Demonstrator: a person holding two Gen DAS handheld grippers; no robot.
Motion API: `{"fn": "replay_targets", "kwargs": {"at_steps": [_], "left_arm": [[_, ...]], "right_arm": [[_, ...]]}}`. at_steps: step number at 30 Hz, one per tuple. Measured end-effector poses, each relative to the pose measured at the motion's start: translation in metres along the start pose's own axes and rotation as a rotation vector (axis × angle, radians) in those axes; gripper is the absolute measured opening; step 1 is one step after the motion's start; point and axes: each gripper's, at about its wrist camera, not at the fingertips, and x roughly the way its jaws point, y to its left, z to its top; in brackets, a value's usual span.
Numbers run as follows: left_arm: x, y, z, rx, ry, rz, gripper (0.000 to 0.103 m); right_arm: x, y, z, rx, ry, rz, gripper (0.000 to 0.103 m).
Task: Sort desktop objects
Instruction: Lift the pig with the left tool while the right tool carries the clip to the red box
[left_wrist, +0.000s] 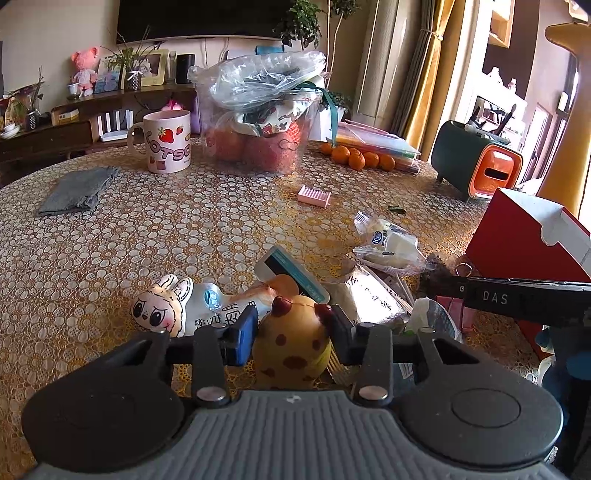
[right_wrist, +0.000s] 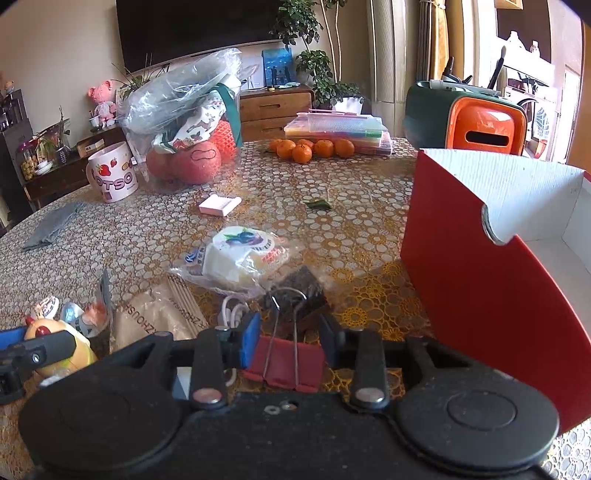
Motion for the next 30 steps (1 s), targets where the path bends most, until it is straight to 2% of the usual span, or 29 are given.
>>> {"fn": "replay_targets", "kwargs": {"at_steps": [5, 10, 19, 30], "left_arm": [[0.001, 0.0, 0.0, 0.0, 0.0, -0.004, 0.04], [0.002, 0.0, 0.0, 0.002, 0.001, -0.005, 0.038], [-0.001, 0.002, 0.001, -0.002, 0.013, -0.013, 0.036], [-0.012, 0.003, 0.001, -0.014, 0.007, -0.01, 0.035]], "right_arm": [[0.005, 0.002, 0.001, 0.02, 0.016, -0.003, 0.029], [0.003, -0.002, -0.001, 0.05, 0.013, -0.003, 0.015], [-0.003, -0.013, -0.001, 0.069, 0.032, 0.031, 0.014], [-0.037, -0.026, -0.012, 0.052, 0.04, 0.058, 0.014]]}}
